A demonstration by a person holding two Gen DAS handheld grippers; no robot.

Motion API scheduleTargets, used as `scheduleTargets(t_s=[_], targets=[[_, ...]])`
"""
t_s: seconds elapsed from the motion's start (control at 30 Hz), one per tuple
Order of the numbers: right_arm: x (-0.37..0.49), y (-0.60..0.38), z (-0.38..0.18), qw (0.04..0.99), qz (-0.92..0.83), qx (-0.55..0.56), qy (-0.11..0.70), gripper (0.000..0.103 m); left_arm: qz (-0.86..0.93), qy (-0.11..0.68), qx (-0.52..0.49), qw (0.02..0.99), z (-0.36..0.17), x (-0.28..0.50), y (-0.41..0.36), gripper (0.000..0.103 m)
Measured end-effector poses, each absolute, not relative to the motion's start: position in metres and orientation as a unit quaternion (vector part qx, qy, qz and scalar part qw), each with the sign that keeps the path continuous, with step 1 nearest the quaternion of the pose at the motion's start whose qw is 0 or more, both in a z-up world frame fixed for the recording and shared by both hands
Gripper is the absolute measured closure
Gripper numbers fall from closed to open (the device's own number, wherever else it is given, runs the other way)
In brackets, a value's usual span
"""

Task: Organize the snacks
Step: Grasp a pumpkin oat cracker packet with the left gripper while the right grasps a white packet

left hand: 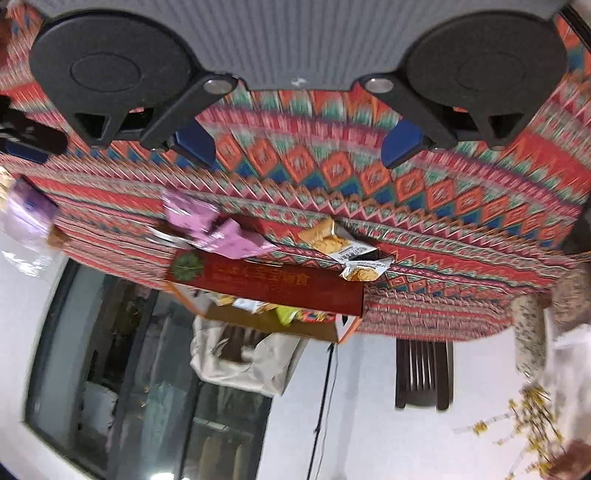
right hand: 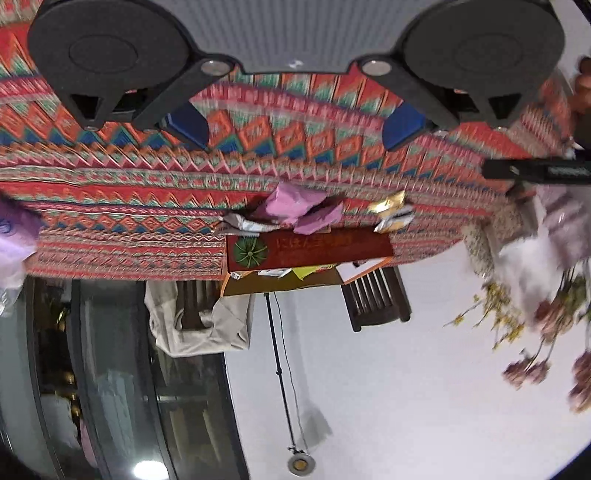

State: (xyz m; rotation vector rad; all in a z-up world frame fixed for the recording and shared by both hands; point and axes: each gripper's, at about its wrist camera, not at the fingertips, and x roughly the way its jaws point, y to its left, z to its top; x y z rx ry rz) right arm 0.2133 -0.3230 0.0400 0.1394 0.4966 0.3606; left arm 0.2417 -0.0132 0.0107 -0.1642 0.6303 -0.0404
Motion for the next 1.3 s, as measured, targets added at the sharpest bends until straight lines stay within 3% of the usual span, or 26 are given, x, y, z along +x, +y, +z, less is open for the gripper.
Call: scheduleTargets(t_s=[0.27,0.5,0.6,0.67,0.7,0.73,0.77,0.83,1.03,1.3], targets=[[0.362,-0.328,0.042,0.940,0.157,0.118,0.279,0.004,0.023,0.354,-0.062,0.933,-0.016,0.389,-0.007,0.005],[0.479,-0.311,0.012,0.932,0.121,0.099,0.328,0.007,0.033,0.369,-0.065,0.927,-0.039,0.438,-0.006,0.005],[0.503,-0.303,-0.004,0.930,0.103,0.076,0.343,0.016,0.035,0.344,-0.045,0.937,-0.047,0.437,-0.013,0.005],[0.505,-0.298,-0.011,0.933,0.100,0.060,0.339,0.027,0.030,0.334,-0.032,0.942,-0.047,0.434,-0.018,0.017],[0.502,-0.296,-0.014,0.937,0.096,0.047,0.333,0.031,0.028,0.330,-0.032,0.943,-0.047,0.433,-0.018,0.029],[0.501,-0.295,-0.015,0.939,0.091,0.039,0.329,0.043,0.030,0.327,-0.032,0.944,-0.046,0.433,-0.018,0.044],[0.499,-0.294,-0.015,0.940,0.089,0.034,0.328,0.051,0.028,0.324,-0.031,0.945,-0.045,0.432,-0.017,0.050],[0.497,-0.294,-0.013,0.939,0.094,0.034,0.328,0.053,0.020,0.323,-0.025,0.946,-0.044,0.431,-0.018,0.057],[0.477,-0.294,-0.003,0.942,0.100,0.025,0.321,0.056,-0.023,0.337,-0.030,0.941,-0.034,0.413,-0.019,0.062],[0.370,-0.302,0.033,0.956,0.110,0.039,0.271,0.056,-0.059,0.311,-0.084,0.945,-0.004,0.313,-0.012,0.062]])
